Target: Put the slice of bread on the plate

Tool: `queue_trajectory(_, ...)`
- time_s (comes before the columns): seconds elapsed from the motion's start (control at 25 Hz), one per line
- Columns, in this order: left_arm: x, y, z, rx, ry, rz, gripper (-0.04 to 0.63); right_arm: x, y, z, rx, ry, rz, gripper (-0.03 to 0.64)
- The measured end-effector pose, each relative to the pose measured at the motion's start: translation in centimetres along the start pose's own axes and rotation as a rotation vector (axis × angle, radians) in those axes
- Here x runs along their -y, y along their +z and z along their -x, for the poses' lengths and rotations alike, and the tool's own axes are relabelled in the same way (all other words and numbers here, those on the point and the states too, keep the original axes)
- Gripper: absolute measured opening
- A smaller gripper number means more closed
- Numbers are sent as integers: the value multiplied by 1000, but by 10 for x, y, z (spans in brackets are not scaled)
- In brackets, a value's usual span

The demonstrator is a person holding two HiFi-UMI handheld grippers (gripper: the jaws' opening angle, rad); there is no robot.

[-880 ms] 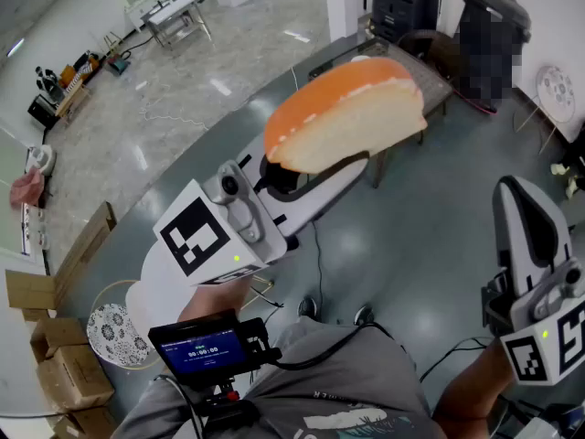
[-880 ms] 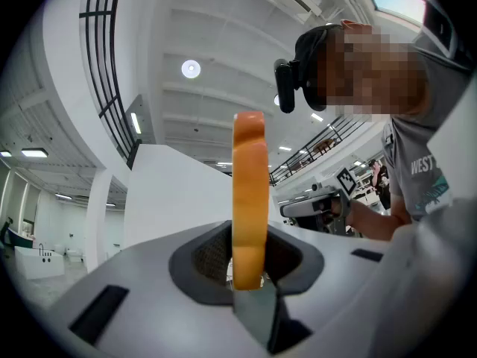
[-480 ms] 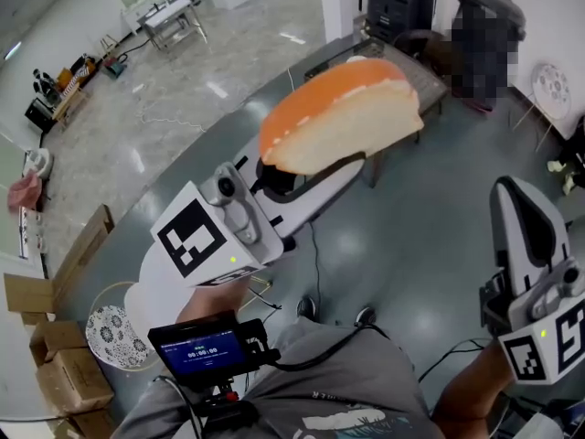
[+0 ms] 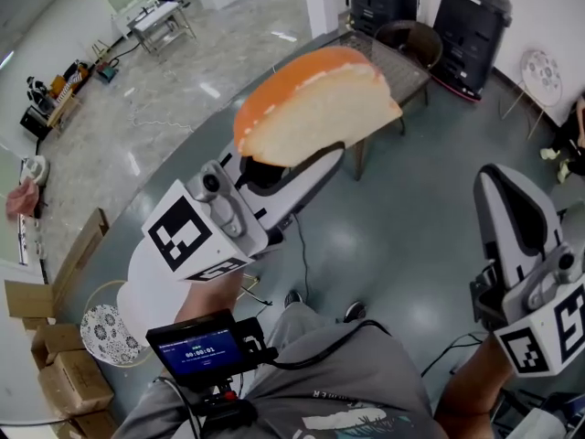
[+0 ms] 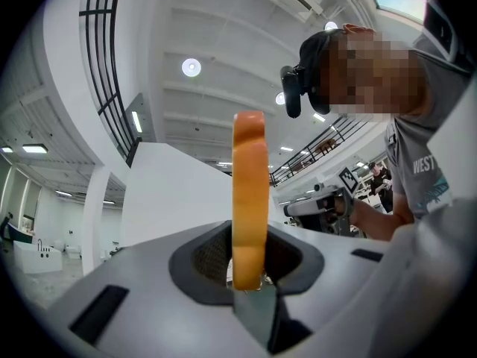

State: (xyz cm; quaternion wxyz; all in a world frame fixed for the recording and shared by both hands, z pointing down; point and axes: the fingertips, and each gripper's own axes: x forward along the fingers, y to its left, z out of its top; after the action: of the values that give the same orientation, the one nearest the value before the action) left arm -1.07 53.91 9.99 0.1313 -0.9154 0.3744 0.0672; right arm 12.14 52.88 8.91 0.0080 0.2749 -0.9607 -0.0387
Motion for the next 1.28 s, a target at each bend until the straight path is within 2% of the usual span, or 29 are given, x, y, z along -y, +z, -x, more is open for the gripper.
queue_trajectory(0.2,20,-16,-28,1,8,8,91,32,-20,27,-22,-6,-11,9)
queue_trajectory(0.44,26,-23,-38,-16,12,30,91,36,-36,46,-45,-11,-70,9)
queue_trajectory(0.56,18,-21,-42,-13,8,32,91,39,-34,41,-40,-15,-78,9)
queue_trajectory(0.68,11,-35,-45,-17,-9,45,91,44,-41,33,-49,-37,-69,9)
queue_trajectory(0.88,-6,-49,-70,16,-47,51,91,72,-41,24,-39,-88,-44,9)
queue_trajectory(1.08,-45,-42,-90,44,-59,42,91,94,-25,-18,-37,-95,-26,9)
queue_trajectory(1.28,-60,-44,-90,32,-52,21,91,94,-35,-44,-42,-67,-48,9)
